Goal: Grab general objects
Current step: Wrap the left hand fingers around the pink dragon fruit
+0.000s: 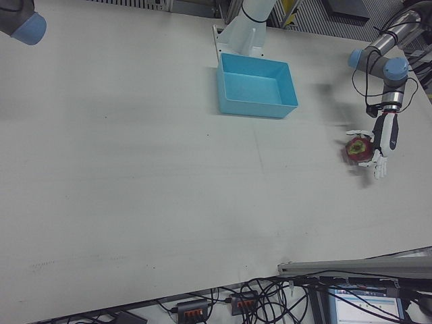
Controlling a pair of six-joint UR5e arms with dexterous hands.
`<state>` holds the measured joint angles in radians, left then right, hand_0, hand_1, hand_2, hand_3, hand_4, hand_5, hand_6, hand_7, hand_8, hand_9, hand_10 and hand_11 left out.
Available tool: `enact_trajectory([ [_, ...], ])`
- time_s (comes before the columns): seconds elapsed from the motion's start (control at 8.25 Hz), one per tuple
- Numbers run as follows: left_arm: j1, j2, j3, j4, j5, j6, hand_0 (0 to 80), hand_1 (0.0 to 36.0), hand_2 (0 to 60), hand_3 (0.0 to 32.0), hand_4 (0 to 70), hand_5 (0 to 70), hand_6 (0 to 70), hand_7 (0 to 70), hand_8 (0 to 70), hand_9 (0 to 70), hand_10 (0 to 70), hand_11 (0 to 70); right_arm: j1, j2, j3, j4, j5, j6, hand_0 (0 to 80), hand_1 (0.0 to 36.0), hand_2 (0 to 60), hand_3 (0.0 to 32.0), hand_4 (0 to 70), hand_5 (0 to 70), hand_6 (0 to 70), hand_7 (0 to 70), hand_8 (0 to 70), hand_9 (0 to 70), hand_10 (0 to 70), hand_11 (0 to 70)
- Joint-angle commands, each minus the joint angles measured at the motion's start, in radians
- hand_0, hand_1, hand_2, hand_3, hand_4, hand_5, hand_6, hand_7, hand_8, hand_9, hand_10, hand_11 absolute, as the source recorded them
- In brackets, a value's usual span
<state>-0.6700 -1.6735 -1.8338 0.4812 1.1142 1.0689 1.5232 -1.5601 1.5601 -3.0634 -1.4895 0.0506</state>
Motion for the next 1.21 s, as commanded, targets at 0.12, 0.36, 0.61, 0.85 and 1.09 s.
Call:
enact_trajectory([
  [0.12, 0.001, 0.003, 0.013, -0.039, 0.000, 0.003, 46.4, 15.9, 20.9, 0.0, 4.9, 45.2, 0.0, 2.4, 0.0, 0.0, 0.0, 0.0, 0.000, 0.000, 0.000, 0.000, 0.000, 0.000, 0.0, 0.0, 0.0, 0.0, 0.0, 0.0, 0.0, 0.0, 0.0, 0.0, 0.0, 0.0],
  [0.36, 0.001, 0.002, 0.047, -0.081, 0.000, -0.003, 44.0, 16.6, 33.2, 0.0, 6.4, 57.6, 0.0, 3.9, 0.0, 0.0, 0.0, 0.0, 0.000, 0.000, 0.000, 0.000, 0.000, 0.000, 0.0, 0.0, 0.0, 0.0, 0.0, 0.0, 0.0, 0.0, 0.0, 0.0, 0.0, 0.0],
  [0.61, 0.001, 0.003, 0.051, -0.093, -0.002, -0.003, 43.3, 16.2, 34.2, 0.0, 7.7, 64.8, 0.0, 5.9, 0.0, 0.0, 0.0, 0.0, 0.000, 0.000, 0.000, 0.000, 0.000, 0.000, 0.0, 0.0, 0.0, 0.0, 0.0, 0.0, 0.0, 0.0, 0.0, 0.0, 0.0, 0.0],
  [0.85, 0.001, 0.003, 0.070, -0.125, -0.002, -0.003, 41.7, 15.7, 37.6, 0.0, 8.2, 70.0, 0.0, 11.5, 0.0, 0.9, 0.0, 0.0, 0.000, 0.000, 0.000, 0.000, 0.000, 0.000, 0.0, 0.0, 0.0, 0.0, 0.0, 0.0, 0.0, 0.0, 0.0, 0.0, 0.0, 0.0],
  [1.09, 0.000, 0.027, 0.067, -0.205, 0.003, 0.002, 39.6, 10.5, 24.1, 0.0, 5.1, 58.4, 1.1, 26.1, 0.0, 3.8, 1.7, 3.6, 0.000, 0.000, 0.000, 0.000, 0.000, 0.000, 0.0, 0.0, 0.0, 0.0, 0.0, 0.0, 0.0, 0.0, 0.0, 0.0, 0.0, 0.0],
])
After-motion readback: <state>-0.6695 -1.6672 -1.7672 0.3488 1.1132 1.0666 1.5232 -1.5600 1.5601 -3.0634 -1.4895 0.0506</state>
